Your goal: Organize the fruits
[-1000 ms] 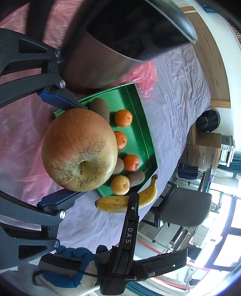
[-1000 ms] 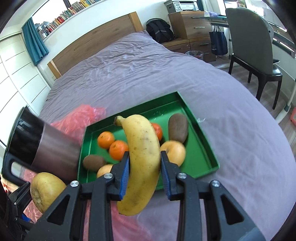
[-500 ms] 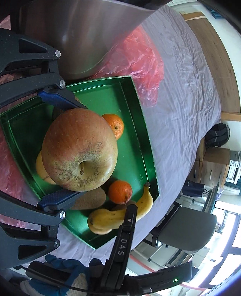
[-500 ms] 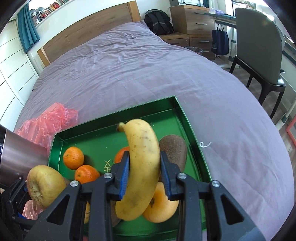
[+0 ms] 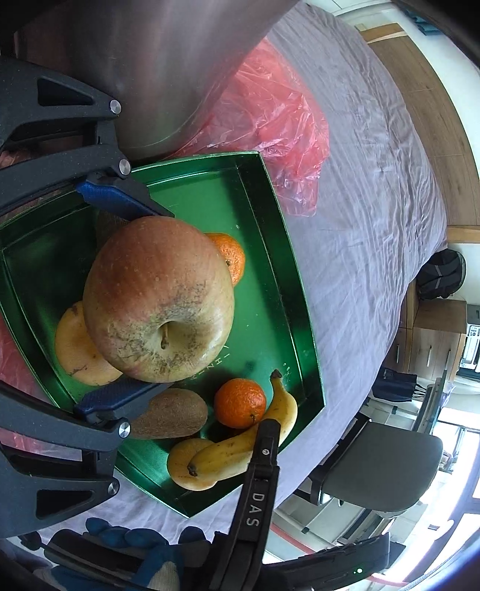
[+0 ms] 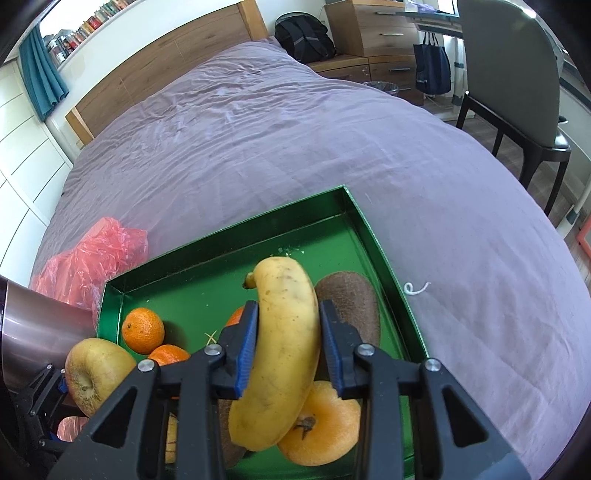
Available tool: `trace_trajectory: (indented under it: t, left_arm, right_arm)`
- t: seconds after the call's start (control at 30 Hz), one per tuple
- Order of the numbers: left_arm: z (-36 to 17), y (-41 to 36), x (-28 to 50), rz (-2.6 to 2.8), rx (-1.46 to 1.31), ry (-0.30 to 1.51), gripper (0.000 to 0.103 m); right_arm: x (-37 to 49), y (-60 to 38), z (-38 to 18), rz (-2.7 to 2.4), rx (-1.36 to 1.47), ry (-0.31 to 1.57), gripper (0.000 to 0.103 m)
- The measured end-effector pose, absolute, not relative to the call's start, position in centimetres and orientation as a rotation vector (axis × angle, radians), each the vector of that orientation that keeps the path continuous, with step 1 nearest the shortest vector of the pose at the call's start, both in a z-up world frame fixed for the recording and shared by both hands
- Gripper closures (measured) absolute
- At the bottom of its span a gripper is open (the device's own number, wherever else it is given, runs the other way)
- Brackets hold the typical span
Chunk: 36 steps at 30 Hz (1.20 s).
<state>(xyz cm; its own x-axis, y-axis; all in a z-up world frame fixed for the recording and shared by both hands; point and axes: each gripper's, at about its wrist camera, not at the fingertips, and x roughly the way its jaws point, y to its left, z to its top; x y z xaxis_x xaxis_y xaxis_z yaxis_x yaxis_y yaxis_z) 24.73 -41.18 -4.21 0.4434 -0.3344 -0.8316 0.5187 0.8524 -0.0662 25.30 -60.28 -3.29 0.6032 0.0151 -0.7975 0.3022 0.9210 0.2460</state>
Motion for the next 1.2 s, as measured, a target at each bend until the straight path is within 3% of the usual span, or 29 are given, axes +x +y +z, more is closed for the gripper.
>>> trace_trajectory:
  t: [0.13,0.37,0.43,0.83,0.87,0.9,0.93,1.1,1.2]
  left_arm:
    - [-4.0,-41.3,24.4,-0.522,0.233,0.982,0.030]
    - [-2.6,-41.1,23.2,-0.526,0.249,0.958,0.029]
    - [-1.6,-41.4,23.1,-0.532,0.257,0.935,0.024]
    - [4.4,-38.9,18.5,-0.601,0.229,0.849,0.023]
    - [5.0,-38.2,17.7,-0.608,0.222,0.837,0.023]
    - [5.5,-37.2,16.6,-0.613,0.213,0.827,0.022]
    - [5.8,-36.4,15.8,-0.614,0.208,0.822,0.022]
    - [6.4,-31.3,11.4,-0.585,0.190,0.809,0.022]
    - [6.3,-28.3,9.2,-0.559,0.194,0.800,0.022]
  right_arm:
    - [24.3,-60.4,-2.7,-0.187,0.401,0.903,0.071]
    - [21.4,-59.9,-0.7,-0.197,0.405,0.878,0.063]
    - [20.4,-59.4,-0.2,-0.195,0.406,0.870,0.054]
    - [12.7,-56.9,2.2,-0.209,0.398,0.844,0.049]
    - [12.2,-56.6,2.5,-0.211,0.398,0.840,0.047]
    - [11.3,-56.1,2.9,-0.213,0.399,0.832,0.035]
    - [10.6,-55.7,3.2,-0.214,0.397,0.824,0.029]
    - [7.6,-52.1,4.5,-0.191,0.373,0.811,0.026]
    - [5.9,-49.2,4.7,-0.169,0.357,0.808,0.009]
